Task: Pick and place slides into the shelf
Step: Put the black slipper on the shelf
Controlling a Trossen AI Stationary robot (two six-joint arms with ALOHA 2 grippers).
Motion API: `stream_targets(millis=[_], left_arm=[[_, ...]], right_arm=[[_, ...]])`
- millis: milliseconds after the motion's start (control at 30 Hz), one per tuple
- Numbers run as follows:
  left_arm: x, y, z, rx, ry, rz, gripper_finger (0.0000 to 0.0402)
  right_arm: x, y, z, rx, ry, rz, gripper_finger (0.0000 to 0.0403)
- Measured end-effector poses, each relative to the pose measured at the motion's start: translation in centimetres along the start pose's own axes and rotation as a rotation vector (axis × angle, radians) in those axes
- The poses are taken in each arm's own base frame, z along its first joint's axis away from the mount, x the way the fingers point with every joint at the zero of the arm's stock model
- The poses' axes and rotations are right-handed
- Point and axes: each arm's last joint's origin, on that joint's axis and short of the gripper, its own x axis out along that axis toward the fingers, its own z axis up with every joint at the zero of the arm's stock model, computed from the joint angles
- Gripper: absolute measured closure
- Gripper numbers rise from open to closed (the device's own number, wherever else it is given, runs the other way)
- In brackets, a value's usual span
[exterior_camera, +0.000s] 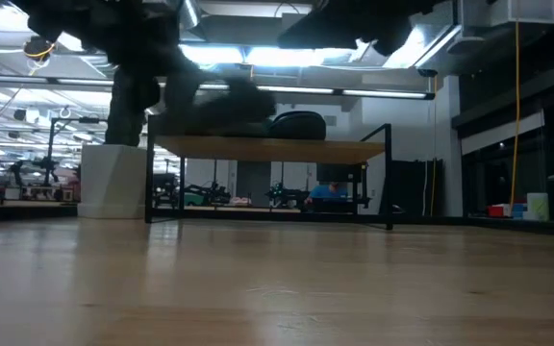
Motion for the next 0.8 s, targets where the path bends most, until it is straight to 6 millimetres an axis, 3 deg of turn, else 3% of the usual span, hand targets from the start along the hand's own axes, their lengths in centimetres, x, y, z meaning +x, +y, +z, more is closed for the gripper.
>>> stream_targets(millis=[467,800], left_arm=[[-0.1,-0.5,1.0,-0.077,-0.149,0.000,0.0401],[0.9,-0.2,0.9,-0.073,-0.148,0.018,0.0401]], right_arm=[[-0.8,1.3,0.9,-0.283,-0.011,-0.032,0.0320],[1.8,2.4,1.3,-0.448,-0.029,-0.068,0.0320]])
